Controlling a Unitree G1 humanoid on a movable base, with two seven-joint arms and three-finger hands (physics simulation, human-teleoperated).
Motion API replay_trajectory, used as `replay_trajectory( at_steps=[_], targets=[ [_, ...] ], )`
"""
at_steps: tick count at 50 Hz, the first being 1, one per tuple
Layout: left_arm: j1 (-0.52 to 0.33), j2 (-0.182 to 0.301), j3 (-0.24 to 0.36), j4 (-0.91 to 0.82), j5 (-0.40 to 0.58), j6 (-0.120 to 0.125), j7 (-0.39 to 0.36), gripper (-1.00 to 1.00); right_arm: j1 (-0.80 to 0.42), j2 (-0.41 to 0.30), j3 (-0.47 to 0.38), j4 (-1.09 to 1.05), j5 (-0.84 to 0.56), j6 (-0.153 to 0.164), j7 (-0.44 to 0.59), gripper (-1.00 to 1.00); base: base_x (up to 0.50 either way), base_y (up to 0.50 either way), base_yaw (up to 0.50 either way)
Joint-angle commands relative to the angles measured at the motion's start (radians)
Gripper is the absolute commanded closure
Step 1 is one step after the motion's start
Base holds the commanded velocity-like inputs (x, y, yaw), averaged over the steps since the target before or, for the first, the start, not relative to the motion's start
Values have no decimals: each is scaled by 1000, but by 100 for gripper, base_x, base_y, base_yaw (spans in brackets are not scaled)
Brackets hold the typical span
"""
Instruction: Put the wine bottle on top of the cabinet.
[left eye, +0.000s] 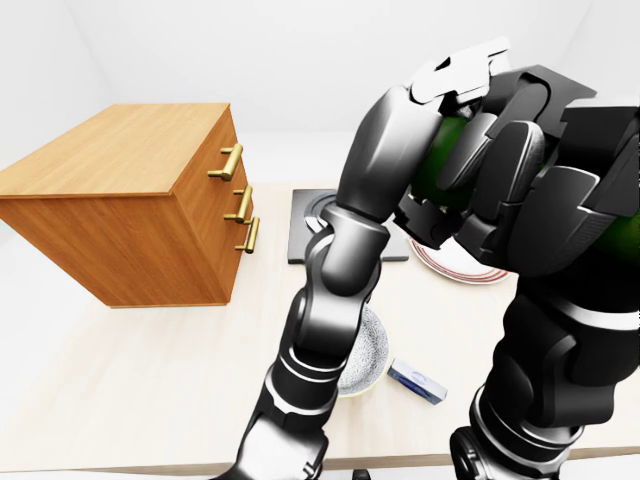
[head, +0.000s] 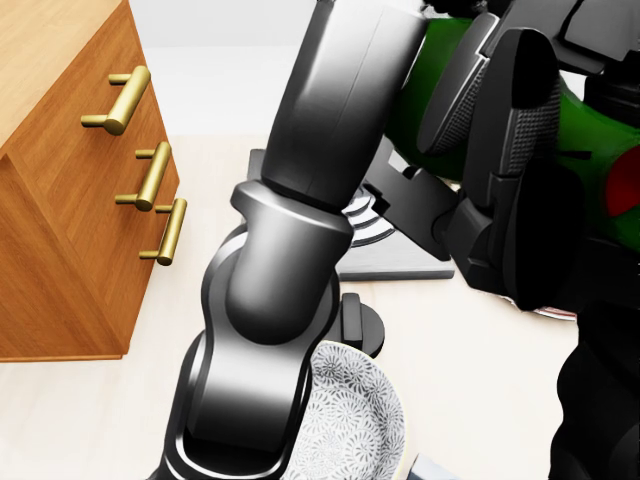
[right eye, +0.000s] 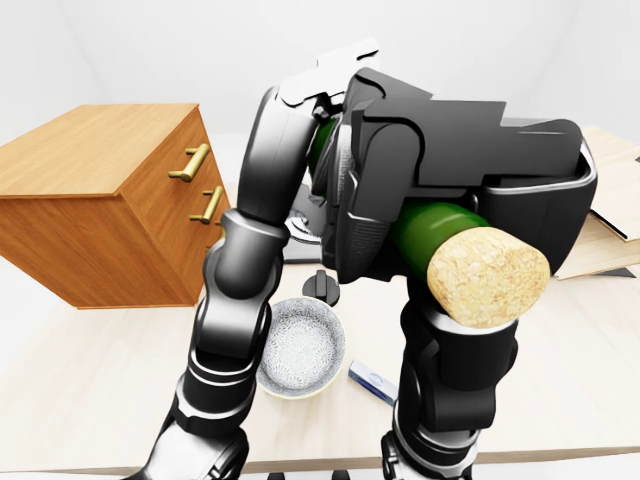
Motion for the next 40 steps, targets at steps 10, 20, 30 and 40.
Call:
replay_trajectory(
  at_steps=[10, 20, 30, 40],
  targets=[
    [12, -10, -25, -22, 11, 0, -58, 100, -15, 8, 32, -21, -9, 0, -18, 100, 0, 0, 0],
    [-27, 13, 30, 7, -65, 0, -33, 100, -75, -38, -2, -190, -8, 0, -5, -100, 0, 0, 0],
    [-197, 145, 136, -5, -231, 0, 10, 100, 40, -54, -89, -198, -146, 0, 167, -100, 0, 0, 0],
    [-518, 370, 288, 29, -483, 0, 105, 100, 40, 416, -282, -199, -945, 0, 604, -100, 0, 0, 0]
  ],
)
